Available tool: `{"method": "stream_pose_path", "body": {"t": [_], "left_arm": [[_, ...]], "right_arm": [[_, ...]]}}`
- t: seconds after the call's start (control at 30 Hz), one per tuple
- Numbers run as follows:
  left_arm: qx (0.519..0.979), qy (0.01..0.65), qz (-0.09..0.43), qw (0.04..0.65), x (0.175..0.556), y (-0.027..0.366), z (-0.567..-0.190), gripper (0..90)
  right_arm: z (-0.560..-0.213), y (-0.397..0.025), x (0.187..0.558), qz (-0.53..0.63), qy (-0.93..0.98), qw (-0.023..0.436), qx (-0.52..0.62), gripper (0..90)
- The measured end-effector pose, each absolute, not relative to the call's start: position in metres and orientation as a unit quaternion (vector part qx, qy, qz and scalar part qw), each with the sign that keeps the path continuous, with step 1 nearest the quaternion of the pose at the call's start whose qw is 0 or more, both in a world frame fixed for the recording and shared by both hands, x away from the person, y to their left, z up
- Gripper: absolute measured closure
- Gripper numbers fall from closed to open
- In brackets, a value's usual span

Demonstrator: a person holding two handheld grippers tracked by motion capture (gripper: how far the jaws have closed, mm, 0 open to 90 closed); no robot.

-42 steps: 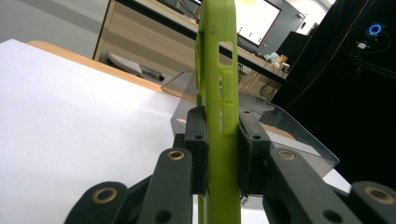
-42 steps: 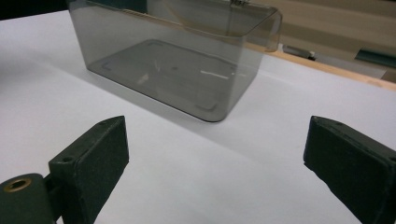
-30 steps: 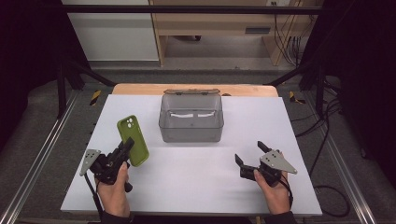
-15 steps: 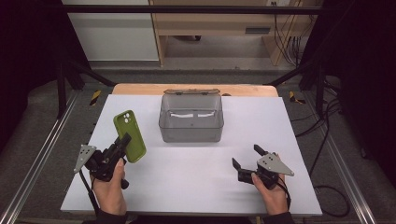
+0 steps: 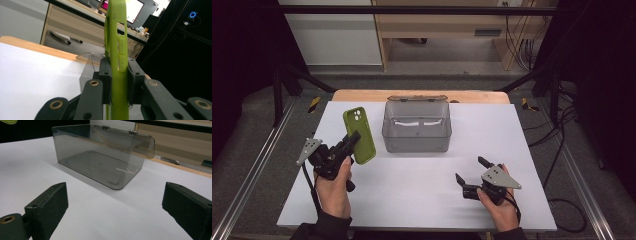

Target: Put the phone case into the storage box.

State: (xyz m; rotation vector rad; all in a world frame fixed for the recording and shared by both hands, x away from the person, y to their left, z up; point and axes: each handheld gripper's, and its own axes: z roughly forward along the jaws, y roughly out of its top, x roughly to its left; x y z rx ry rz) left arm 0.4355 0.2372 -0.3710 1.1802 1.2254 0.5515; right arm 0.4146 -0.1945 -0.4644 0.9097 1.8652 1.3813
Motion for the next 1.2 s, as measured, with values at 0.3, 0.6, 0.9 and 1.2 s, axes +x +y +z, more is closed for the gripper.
{"method": "stream_pose_path", "body": {"t": [0.3,0.6,0.9,1.2], "left_arm": [[0.518,0.522,0.251,0.629,0.44,0.232,-0.346,76.9],[0.526,0.515,0.246,0.631,0.448,0.222,-0.336,77.0],[0.537,0.511,0.234,0.629,0.474,0.205,-0.318,77.0],[0.567,0.49,0.26,0.609,0.494,0.187,-0.307,76.9]], "right_arm": [[-0.463,-0.202,0.414,0.531,0.698,0.322,0.356,6.7],[-0.462,-0.2,0.413,0.539,0.696,0.319,0.351,5.9],[-0.461,-0.208,0.411,0.553,0.682,0.317,0.358,7.7],[-0.458,-0.214,0.404,0.563,0.685,0.314,0.34,7.3]]}}
